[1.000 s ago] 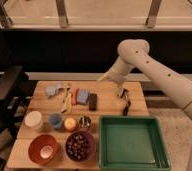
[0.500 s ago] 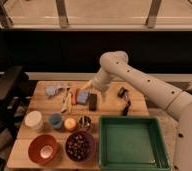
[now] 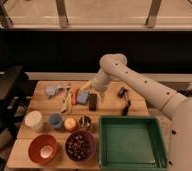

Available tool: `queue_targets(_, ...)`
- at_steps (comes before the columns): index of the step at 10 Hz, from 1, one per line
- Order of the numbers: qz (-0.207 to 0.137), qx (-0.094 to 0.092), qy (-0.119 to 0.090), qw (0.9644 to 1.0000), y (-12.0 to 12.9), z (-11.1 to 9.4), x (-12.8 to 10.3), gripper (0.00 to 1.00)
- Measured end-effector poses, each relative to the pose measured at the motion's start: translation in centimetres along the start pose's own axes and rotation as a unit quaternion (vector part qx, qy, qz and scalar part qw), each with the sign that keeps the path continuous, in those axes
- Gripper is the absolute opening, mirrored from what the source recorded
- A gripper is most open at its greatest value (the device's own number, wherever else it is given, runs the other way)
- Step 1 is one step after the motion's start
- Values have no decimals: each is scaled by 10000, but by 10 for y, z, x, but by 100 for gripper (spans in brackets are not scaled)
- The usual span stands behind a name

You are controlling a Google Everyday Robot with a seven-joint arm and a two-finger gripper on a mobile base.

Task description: Place eraser in red bowl

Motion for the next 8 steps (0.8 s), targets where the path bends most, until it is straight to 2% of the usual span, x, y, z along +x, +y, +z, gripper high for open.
queue_targets(2,-48,-50,11,10000,0,0,0,80)
queue_targets(3,-169,-289,95,9994,5,2,2,80)
queue_targets(4,-243,-666,199,9973,9,8,5,80)
queue_targets(5,-269,-1012,319,9940,10,12,11,80)
queue_targets(6,-288,-1275,419,9905,15,19,16,80)
queue_targets(7,-313,-1392,536,9883,25,26,24,80)
queue_targets(8,-331,-1392,626,9877,29,30,29,80)
